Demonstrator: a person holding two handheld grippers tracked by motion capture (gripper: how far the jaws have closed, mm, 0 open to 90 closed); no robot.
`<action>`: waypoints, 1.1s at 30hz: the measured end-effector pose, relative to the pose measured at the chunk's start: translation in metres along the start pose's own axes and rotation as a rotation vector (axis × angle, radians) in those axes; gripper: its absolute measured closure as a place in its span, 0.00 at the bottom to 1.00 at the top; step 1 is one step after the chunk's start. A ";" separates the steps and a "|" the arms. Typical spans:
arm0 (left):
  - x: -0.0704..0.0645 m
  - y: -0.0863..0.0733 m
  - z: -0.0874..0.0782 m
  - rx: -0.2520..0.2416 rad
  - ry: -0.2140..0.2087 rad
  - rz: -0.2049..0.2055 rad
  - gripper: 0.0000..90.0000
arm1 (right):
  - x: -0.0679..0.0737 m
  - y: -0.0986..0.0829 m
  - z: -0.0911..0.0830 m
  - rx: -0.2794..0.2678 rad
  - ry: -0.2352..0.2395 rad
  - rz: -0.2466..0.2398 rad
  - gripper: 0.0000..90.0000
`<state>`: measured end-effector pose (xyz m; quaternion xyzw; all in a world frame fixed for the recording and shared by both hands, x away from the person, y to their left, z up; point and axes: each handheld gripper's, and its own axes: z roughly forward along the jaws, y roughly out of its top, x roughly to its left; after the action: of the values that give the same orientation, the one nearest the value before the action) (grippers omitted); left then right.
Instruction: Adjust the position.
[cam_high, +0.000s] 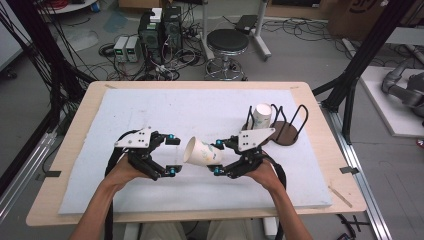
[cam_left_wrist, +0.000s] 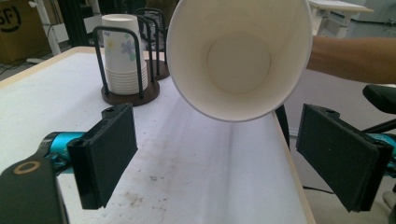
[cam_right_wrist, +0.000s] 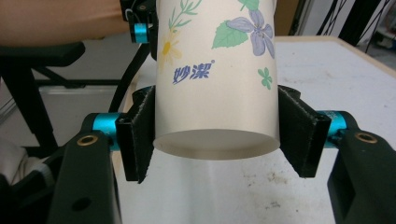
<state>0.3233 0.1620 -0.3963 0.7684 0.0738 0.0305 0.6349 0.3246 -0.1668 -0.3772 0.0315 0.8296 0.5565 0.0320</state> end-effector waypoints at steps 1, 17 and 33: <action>0.000 0.000 0.000 -0.004 -0.002 -0.002 0.14 | 0.000 -0.001 0.000 -0.011 0.008 0.005 0.40; -0.001 -0.002 0.016 -0.069 -0.036 -0.020 0.13 | -0.002 -0.008 0.005 -0.074 0.019 0.008 0.40; 0.000 0.004 0.037 -0.097 -0.078 -0.022 0.13 | -0.003 -0.008 0.008 -0.069 0.034 0.003 0.40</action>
<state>0.3285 0.1249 -0.3997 0.7366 0.0562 -0.0029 0.6740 0.3283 -0.1623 -0.3876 0.0220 0.8103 0.5853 0.0182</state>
